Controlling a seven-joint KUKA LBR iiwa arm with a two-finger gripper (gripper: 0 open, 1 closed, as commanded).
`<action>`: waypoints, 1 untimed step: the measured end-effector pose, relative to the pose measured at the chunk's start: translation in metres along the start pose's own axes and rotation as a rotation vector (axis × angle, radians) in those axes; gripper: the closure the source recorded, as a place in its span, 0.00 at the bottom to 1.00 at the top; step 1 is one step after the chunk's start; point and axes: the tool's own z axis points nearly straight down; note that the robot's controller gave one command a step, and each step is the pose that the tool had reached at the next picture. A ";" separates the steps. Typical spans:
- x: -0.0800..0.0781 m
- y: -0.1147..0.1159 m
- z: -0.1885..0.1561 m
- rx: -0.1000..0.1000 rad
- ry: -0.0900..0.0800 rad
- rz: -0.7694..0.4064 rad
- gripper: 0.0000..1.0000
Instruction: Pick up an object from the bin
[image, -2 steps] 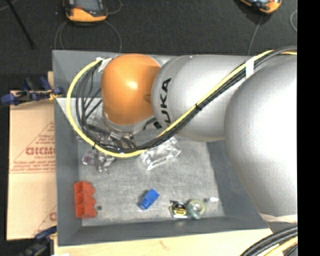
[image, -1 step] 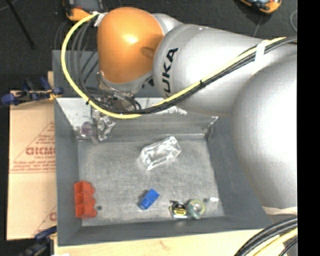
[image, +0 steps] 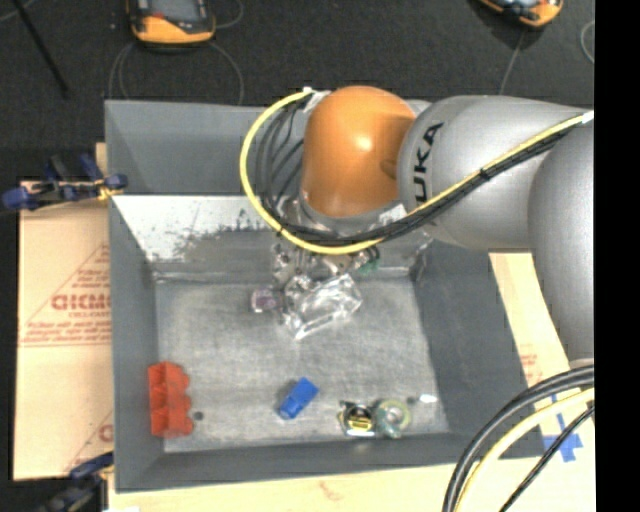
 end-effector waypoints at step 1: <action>0.003 -0.008 -0.081 0.004 -0.014 0.003 1.00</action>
Offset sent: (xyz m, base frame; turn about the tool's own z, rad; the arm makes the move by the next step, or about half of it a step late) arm -0.0012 -0.0062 0.0748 -0.0023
